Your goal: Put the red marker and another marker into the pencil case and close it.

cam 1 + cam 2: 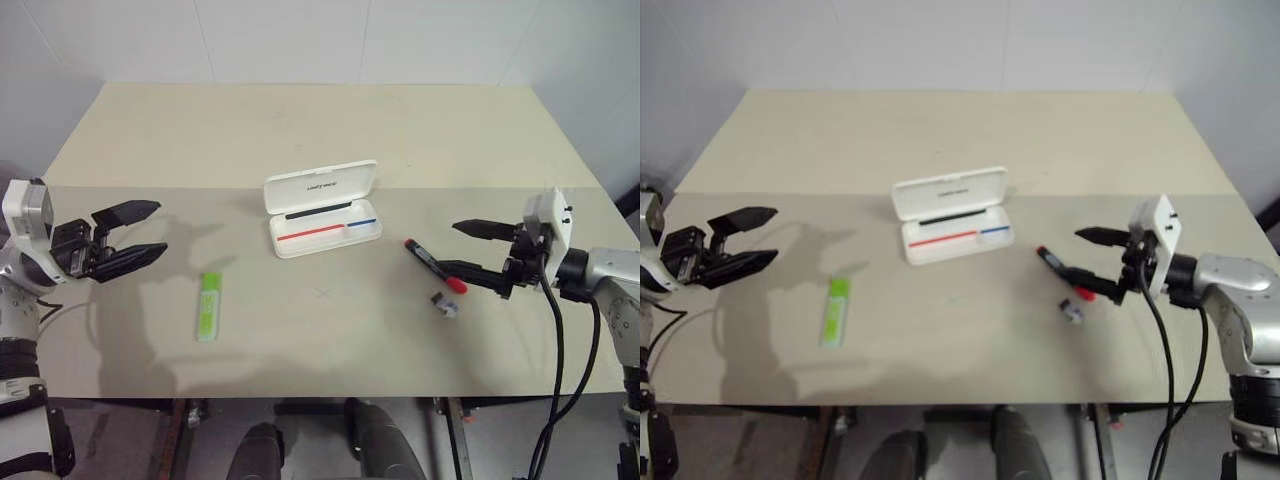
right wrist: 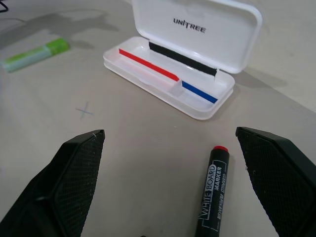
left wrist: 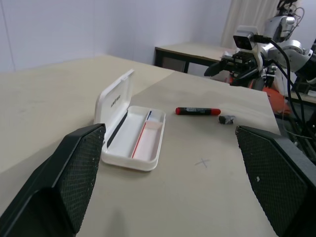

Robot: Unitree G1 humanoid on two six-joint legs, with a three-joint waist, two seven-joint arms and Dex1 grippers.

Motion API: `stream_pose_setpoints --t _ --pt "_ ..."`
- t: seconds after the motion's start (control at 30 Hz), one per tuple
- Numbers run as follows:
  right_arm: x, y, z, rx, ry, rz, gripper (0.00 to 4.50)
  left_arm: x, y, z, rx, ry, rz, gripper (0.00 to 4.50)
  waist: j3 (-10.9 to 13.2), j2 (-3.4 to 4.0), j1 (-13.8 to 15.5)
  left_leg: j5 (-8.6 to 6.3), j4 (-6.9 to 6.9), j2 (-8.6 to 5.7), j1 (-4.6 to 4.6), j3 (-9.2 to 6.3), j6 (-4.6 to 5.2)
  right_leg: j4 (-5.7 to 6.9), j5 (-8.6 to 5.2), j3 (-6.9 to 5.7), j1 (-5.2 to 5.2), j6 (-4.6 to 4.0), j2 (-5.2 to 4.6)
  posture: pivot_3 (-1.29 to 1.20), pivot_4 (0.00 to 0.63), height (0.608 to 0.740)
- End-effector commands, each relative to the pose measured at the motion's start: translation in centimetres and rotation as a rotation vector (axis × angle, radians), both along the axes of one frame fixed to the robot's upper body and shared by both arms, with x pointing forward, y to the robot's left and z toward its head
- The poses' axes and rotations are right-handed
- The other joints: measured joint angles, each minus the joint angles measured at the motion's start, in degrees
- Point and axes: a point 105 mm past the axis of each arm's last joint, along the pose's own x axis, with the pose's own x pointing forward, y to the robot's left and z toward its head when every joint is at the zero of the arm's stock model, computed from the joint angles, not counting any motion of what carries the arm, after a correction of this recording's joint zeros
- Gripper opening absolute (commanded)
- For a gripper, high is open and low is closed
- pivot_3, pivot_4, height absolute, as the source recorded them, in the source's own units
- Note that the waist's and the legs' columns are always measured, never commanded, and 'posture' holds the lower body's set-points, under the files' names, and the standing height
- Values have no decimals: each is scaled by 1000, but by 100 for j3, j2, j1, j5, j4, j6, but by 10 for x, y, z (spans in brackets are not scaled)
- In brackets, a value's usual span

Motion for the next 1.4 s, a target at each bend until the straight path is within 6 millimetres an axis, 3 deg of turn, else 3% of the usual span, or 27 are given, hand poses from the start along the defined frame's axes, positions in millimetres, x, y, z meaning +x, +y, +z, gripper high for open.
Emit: stream_pose_setpoints --t 0.03,0.13,0.37,0.7,0.83,1.03,1.4 --pt "-8 3 12 22 -46 1 4500 -6 -6 7 32 -43 -107 4493 0 0 -4 0 1 0 1 1 0 1 1 2 0 1 1 0 150 740" --pt "-12 7 5 46 -42 -8 4500 -2 -13 8 41 -59 -127 4493 0 -1 4 0 6 0 1 2 0 5 1 4 0 1 4 0 150 740" --pt "-28 18 0 86 -24 -13 4500 13 -61 9 70 -52 -263 4493 -1 -1 44 0 23 -3 -9 0 0 7 6 9 0 11 4 0 150 740" --pt "-24 18 2 94 -63 -59 4500 43 -118 -31 196 59 -308 4493 0 -3 107 1 36 -11 -9 9 2 5 13 27 4 23 6 0 150 740" --pt "-31 18 -4 89 -58 -69 4500 65 -132 -49 264 102 -242 4493 0 -3 146 2 36 -12 -10 7 3 3 13 27 4 23 8 0 150 740" --pt "-51 13 -11 66 -29 -50 4500 80 -147 -65 319 114 -210 4493 0 -4 150 1 37 -15 -27 4 3 -16 20 29 3 37 7 0 150 740" --pt "-59 10 -15 66 -20 -94 4500 90 -163 -85 446 103 -195 4493 0 -6 152 5 54 -22 -43 2 9 -22 33 38 3 53 6 0 150 740"
